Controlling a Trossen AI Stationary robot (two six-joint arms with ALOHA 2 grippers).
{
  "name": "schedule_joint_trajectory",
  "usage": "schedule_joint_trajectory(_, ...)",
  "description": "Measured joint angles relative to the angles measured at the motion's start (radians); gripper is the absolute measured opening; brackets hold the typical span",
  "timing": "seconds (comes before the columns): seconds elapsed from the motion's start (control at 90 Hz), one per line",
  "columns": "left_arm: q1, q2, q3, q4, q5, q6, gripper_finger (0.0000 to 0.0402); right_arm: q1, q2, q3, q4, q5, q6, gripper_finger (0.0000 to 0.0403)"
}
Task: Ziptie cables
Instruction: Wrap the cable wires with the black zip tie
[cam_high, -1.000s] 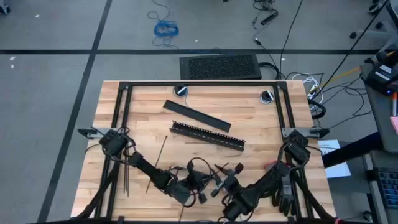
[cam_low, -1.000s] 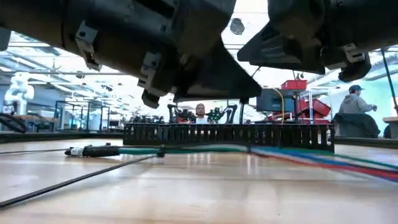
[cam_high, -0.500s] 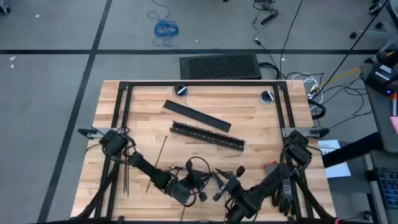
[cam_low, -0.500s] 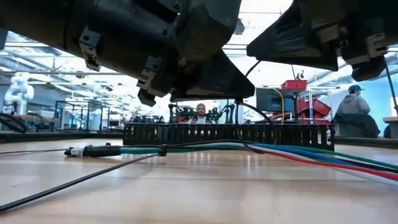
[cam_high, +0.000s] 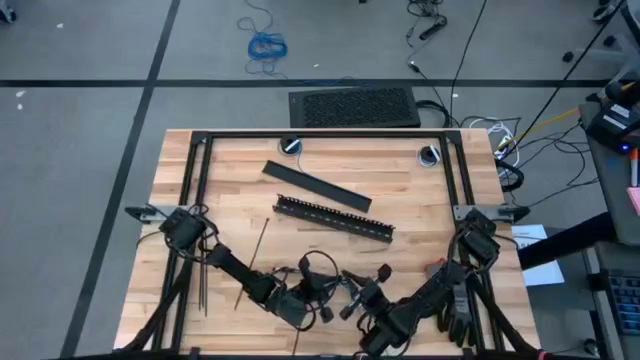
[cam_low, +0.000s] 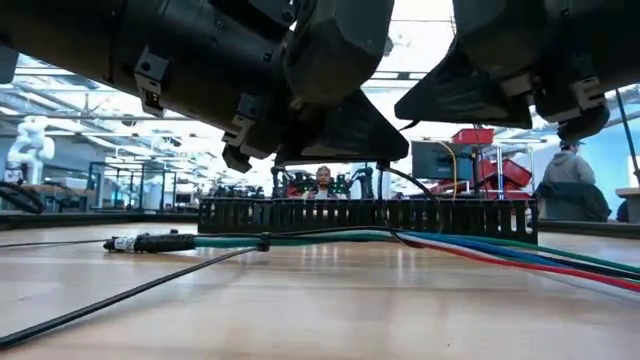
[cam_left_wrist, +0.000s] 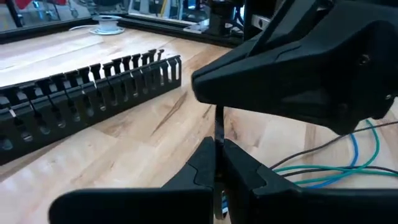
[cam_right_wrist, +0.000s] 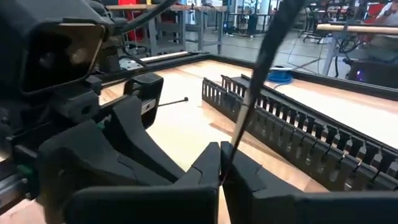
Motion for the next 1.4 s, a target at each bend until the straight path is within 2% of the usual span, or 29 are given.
schedule_joint_trajectory(0.178,0.002,0.000,0.000,-0.001,0.000,0.000,0.0017,0.000,0.000,0.000,0.001,-0.002,-0.048,0.0025)
schedule_joint_trajectory(0.444,0.003,0.000,0.000,0.000,0.002,0.000,0.0017,0.011,0.002,0.000,0.000,-0.009,-0.068,0.0116)
schedule_joint_trajectory(0.589,0.004,0.000,0.000,0.000,0.002,-0.003,0.0017,0.014,0.002,0.000,-0.001,-0.013,-0.051,0.0129)
schedule_joint_trajectory(0.833,0.003,0.000,0.000,0.000,0.002,-0.003,0.0017,0.024,0.002,0.000,-0.002,-0.014,-0.034,0.0105)
schedule_joint_trajectory(1.156,0.006,0.000,0.000,-0.005,-0.006,-0.003,0.0017,0.003,0.002,0.000,0.004,-0.027,-0.055,0.0008)
schedule_joint_trajectory(1.4,0.006,0.000,0.000,-0.004,-0.006,-0.003,0.0017,0.001,0.002,0.000,0.004,-0.016,-0.059,0.0017)
